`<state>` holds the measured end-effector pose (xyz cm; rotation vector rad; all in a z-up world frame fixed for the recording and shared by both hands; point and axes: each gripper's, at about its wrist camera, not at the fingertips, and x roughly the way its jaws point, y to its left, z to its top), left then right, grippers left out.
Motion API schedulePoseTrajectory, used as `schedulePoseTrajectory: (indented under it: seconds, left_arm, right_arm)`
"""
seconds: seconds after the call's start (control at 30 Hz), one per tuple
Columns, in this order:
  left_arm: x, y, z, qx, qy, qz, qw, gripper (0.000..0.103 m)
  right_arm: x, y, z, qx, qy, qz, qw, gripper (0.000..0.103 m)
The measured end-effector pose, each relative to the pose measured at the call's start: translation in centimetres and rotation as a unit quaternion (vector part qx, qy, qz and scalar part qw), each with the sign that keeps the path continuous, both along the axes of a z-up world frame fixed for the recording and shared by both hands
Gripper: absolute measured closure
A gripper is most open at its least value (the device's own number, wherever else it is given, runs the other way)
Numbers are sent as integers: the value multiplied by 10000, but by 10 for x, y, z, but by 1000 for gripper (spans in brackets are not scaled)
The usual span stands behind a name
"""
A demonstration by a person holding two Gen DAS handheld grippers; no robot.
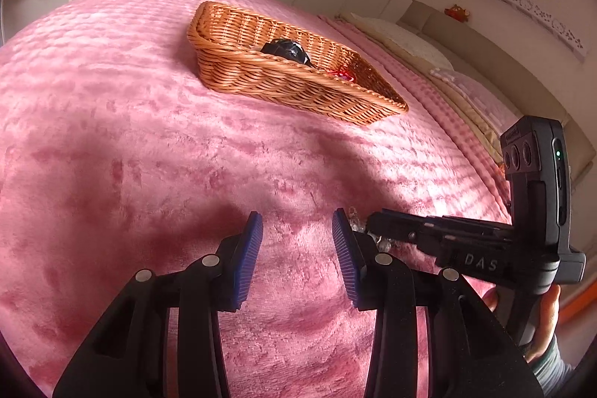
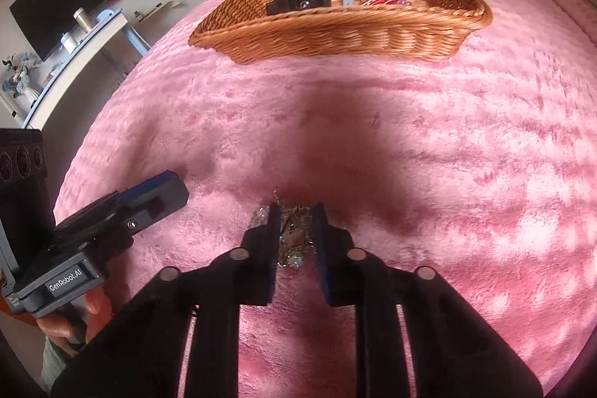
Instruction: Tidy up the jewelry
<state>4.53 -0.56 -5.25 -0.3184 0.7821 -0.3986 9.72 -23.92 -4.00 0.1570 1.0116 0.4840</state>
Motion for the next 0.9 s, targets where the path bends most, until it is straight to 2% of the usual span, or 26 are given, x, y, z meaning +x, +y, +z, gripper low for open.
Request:
schedulePoseTrajectory:
  seconds: [0.13,0.27,0.43,0.53,0.6,0.67,0.7,0.83,0.87,0.9]
  left_arm:
    - [1,-2,-3,23,45,-66,10000,65]
    - [2,-4,-5,44,84,-99,9999,65]
    - [3,-2,-7,16,95,-98,9999,65]
    - [4,-2,-7,-15,99,-97,9999,65]
    - [3,-1,-7,-30,93,-86,9999,65]
    - [2,0,-7,-57,71,-45,9999,65]
    - [1,1,-7,-85,61,-20,9999,65]
    - [2,6,-8,-218,67,19,9997,65]
    - [2,7,-8,-229,67,20,9997,65]
    - [2,6,-8,-227,64,20,9997,65]
  right_arm:
    - [5,-26,9,341,-79,-268,9990,97]
    - [9,-41,16,348,-199,-445,9982,97]
    - [6,-37,12,424,-48,-145,9990,95]
    - [-1,-20,9,155,-120,120,9997,83]
    - [-6,-11,9,173,-139,235,9995,78]
    - [-8,-4,10,178,-172,301,9992,63]
    - [-9,0,11,122,-215,307,9992,59]
    - [-9,19,6,-448,-374,236,9980,60]
    - [-7,24,2,-550,-331,247,9976,70]
    - [-6,28,-1,-727,-369,216,9964,74]
